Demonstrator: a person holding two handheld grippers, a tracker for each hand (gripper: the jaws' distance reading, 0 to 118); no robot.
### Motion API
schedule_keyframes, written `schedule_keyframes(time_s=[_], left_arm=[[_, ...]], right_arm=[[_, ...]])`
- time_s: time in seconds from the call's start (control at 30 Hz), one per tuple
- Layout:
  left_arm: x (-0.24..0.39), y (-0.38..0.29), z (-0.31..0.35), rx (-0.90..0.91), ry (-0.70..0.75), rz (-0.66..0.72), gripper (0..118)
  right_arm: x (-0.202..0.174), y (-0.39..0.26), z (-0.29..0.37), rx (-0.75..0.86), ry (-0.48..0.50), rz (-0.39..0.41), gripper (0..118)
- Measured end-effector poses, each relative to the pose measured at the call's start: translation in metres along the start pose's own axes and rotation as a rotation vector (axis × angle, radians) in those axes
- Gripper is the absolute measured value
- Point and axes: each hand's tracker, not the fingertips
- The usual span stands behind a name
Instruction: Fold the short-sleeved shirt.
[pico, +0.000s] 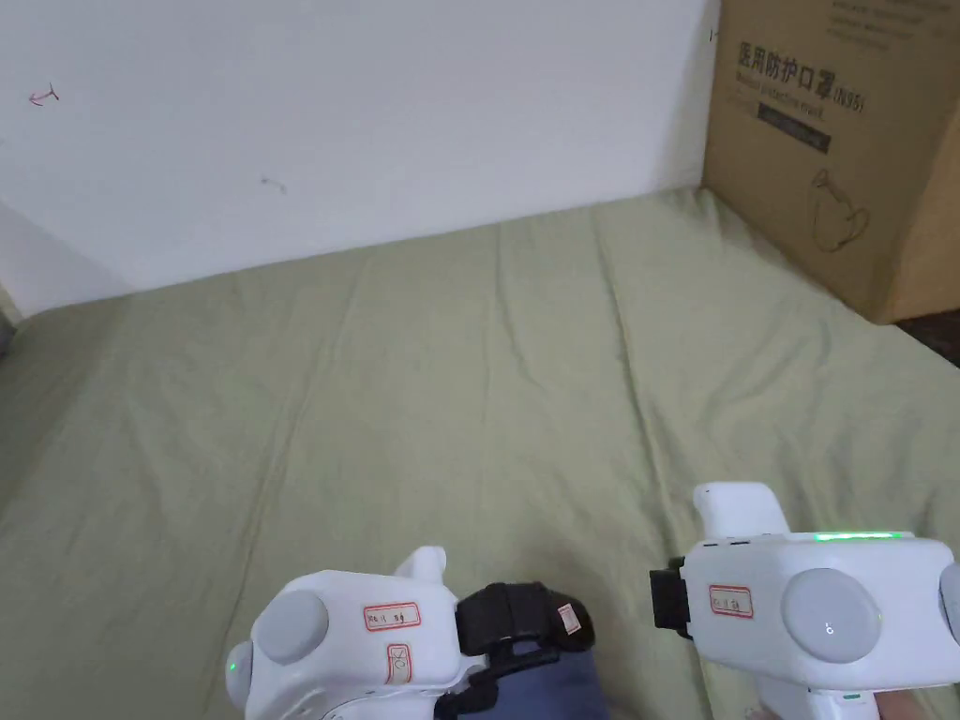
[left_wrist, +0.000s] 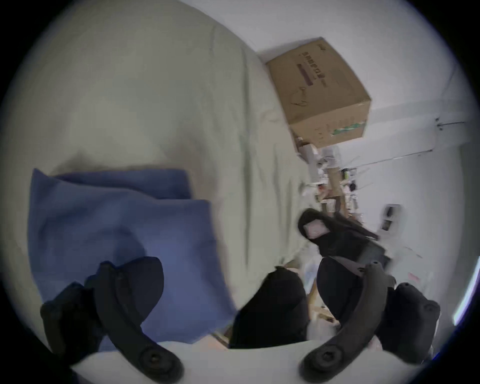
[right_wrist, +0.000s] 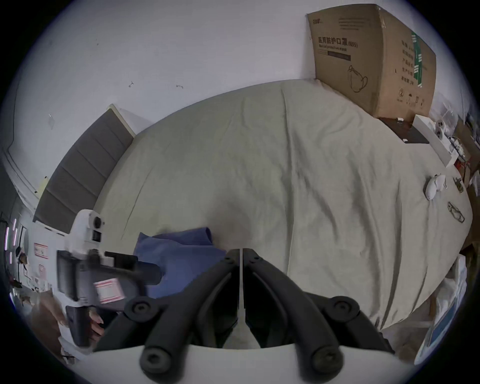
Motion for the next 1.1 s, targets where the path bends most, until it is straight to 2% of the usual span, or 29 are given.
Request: schedule_keyframes(time_s=[0.13, 0.17, 0.2, 0.23, 0.27, 0.3, 0.43, 0.57, 0.67, 0.73, 0.77, 0.83, 0.9, 0.97, 1.1], left_arm=[[0.018, 0.003, 0.012, 0.023, 0.104, -0.127, 116], [0.021, 0.003, 0.014, 0.035, 0.133, -0.164, 106], [0.023, 0.003, 0.015, 0.041, 0.159, -0.184, 86], [0.022, 0.004, 0.014, 0.042, 0.178, -0.196, 53], [0.022, 0.004, 0.008, 0.026, 0.196, -0.182, 6], [0.021, 0.003, 0.001, 0.012, 0.225, -0.176, 3], [0.007, -0.001, -0.031, -0.073, 0.182, -0.102, 2], [-0.01, -0.01, -0.074, -0.169, 0.258, -0.092, 2], [-0.037, -0.014, -0.102, -0.254, 0.245, -0.077, 1], [-0.047, -0.014, -0.105, -0.178, 0.089, 0.105, 1], [-0.052, -0.014, -0.104, -0.181, 0.07, 0.157, 2], [-0.04, -0.016, -0.104, -0.177, 0.11, 0.086, 2], [-0.022, -0.012, -0.095, -0.19, 0.106, -0.075, 2], [-0.002, -0.006, -0.075, -0.122, 0.133, -0.18, 2], [0.012, 0.005, -0.001, 0.03, 0.049, -0.18, 2]], right_arm=[[0.008, 0.001, -0.004, 0.003, 0.002, -0.032, 2], [0.009, 0.001, -0.005, 0.003, 0.002, -0.035, 2], [0.01, 0.001, -0.005, 0.002, 0.003, -0.038, 2], [0.011, 0.0, -0.006, 0.001, 0.005, -0.04, 2], [0.011, 0.0, -0.006, 0.002, 0.005, -0.041, 2], [0.012, 0.0, -0.006, 0.002, 0.005, -0.042, 2], [0.018, -0.001, -0.005, 0.002, 0.002, -0.051, 2], [0.026, -0.002, -0.004, 0.002, -0.011, -0.059, 2], [0.031, -0.004, -0.005, -0.003, -0.023, -0.066, 2], [0.033, -0.005, -0.006, -0.01, -0.023, -0.078, 2], [0.034, -0.006, -0.006, -0.01, -0.02, -0.083, 2], [0.034, -0.008, -0.005, -0.007, -0.021, -0.085, 2], [0.036, -0.008, -0.004, -0.008, -0.02, -0.084, 2], [0.038, -0.008, -0.002, -0.009, -0.02, -0.088, 2], [0.045, -0.005, 0.006, 0.008, -0.045, -0.089, 2]])
